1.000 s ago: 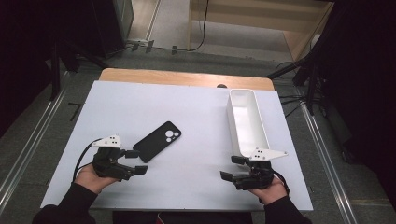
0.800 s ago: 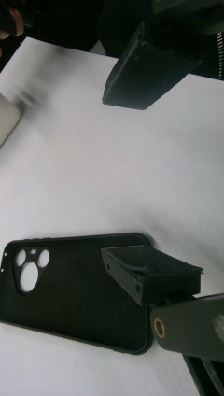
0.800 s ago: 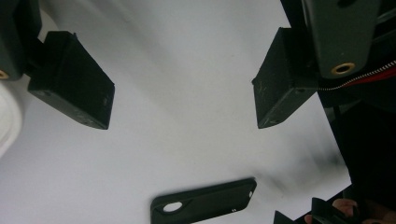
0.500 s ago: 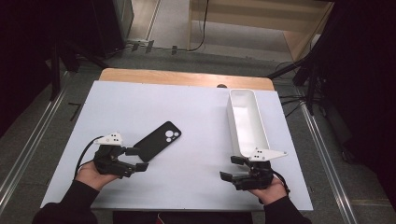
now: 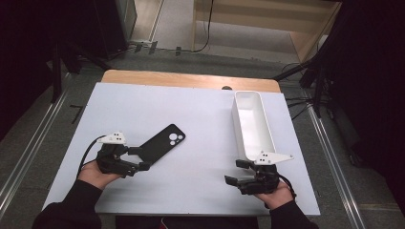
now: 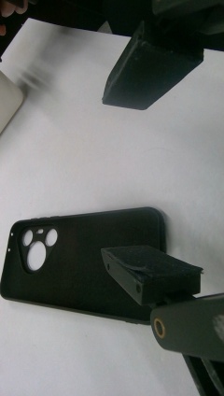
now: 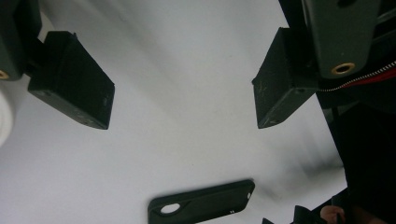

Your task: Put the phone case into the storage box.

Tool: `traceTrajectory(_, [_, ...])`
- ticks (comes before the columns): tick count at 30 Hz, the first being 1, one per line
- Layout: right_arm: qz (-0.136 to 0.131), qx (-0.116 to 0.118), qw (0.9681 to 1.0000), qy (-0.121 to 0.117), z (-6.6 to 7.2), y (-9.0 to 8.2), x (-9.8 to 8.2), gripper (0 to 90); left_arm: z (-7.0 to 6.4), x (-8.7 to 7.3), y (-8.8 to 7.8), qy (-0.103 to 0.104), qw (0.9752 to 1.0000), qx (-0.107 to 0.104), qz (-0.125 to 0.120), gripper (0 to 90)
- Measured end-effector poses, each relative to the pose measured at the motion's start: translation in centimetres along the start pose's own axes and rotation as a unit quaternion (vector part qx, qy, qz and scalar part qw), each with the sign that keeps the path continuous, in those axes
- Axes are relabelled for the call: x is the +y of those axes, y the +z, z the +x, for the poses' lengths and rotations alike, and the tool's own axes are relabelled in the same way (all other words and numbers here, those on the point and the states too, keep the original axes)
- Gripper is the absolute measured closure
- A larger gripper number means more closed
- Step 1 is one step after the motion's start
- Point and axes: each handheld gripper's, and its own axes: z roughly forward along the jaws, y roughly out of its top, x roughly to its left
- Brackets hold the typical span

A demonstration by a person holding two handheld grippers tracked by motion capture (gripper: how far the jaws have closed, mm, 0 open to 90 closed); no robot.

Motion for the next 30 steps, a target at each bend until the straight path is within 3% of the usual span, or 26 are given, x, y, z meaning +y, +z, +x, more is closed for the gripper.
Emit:
traceTrajectory(9, [-0.001, -0.001, 1.0000, -0.001, 0.0, 0.0, 0.0, 19.1, 0.6, 0.6, 0.1, -0.018, 0.9998, -0.007, 0.001, 26.1])
traceTrajectory(19, [-0.001, -0.001, 1.0000, 0.001, 0.0, 0.0, 0.0, 19.1, 0.8, 1.3, 0.0, -0.003, 0.9999, 0.012, 0.003, 25.8])
traceTrajectory(30, [0.000, -0.003, 1.0000, 0.001, -0.1, 0.0, 0.0, 19.1, 1.3, 2.7, 0.5, -0.001, 1.0000, 0.010, -0.003, 25.8])
